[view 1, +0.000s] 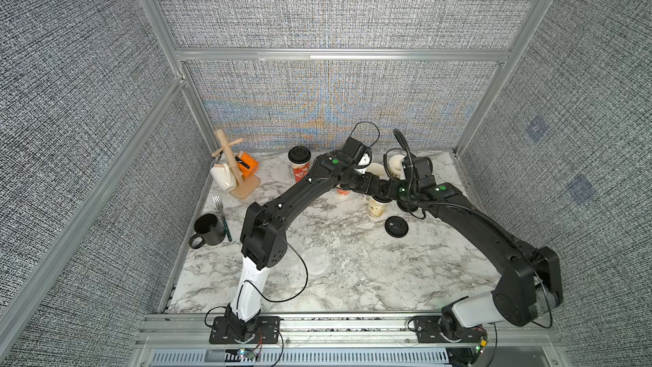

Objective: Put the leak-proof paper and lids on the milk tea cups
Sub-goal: Secure the cup lid on the cup.

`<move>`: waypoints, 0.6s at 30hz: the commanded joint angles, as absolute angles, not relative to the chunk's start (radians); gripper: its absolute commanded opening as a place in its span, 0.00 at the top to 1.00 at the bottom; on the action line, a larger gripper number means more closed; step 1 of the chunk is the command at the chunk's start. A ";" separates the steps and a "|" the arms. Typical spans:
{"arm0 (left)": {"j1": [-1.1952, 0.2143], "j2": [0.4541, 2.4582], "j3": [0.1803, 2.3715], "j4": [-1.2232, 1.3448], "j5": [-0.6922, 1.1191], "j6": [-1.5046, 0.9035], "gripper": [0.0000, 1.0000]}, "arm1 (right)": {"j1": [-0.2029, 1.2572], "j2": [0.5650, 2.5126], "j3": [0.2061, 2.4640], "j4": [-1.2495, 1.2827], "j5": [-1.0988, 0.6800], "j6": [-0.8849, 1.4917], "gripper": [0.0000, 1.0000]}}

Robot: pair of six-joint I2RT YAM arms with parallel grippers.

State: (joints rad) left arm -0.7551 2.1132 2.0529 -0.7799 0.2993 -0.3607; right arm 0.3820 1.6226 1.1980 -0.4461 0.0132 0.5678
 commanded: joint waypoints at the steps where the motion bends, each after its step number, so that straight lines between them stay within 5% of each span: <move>1: -0.758 2.123 2.055 -0.774 0.319 -0.360 0.19 | 0.385 1.635 1.189 -0.606 -0.021 0.586 0.60; 18: -0.761 2.175 2.037 -0.838 0.239 -0.314 0.20 | 0.384 1.634 1.211 -0.617 -0.026 0.572 0.63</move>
